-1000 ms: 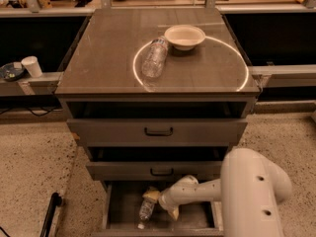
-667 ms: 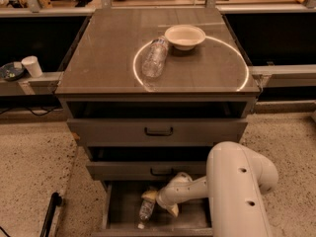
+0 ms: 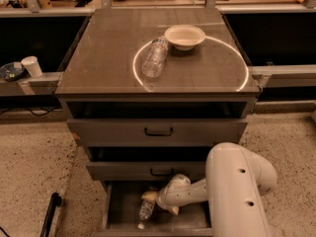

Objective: Pick blue plastic bottle from bottom drawer and place on counter

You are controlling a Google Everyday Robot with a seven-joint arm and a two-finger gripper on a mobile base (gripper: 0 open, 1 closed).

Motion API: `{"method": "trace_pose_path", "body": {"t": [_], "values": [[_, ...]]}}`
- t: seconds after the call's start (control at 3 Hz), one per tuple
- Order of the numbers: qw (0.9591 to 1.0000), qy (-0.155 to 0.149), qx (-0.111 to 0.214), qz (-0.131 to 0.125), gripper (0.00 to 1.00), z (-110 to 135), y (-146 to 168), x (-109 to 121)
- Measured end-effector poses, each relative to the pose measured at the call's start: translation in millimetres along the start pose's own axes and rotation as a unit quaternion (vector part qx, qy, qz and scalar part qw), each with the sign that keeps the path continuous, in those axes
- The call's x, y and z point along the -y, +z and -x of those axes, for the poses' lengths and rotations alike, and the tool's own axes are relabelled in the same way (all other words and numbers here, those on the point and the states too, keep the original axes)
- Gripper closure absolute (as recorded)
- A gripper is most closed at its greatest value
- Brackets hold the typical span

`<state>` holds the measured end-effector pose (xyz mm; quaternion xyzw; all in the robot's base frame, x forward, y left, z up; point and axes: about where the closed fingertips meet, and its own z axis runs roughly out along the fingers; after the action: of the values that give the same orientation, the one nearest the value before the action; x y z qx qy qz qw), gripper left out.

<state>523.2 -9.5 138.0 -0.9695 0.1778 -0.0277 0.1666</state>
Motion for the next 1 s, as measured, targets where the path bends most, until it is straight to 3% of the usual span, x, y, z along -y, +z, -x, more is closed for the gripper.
{"method": "trace_pose_path", "body": {"t": [0.33,1.0], "values": [[0.9997,0.003,-0.010,-0.023,0.00,6.4,12.9,-3.4],[0.9998,0.008,-0.006,-0.019,0.09,5.8,21.3,-4.9]]}}
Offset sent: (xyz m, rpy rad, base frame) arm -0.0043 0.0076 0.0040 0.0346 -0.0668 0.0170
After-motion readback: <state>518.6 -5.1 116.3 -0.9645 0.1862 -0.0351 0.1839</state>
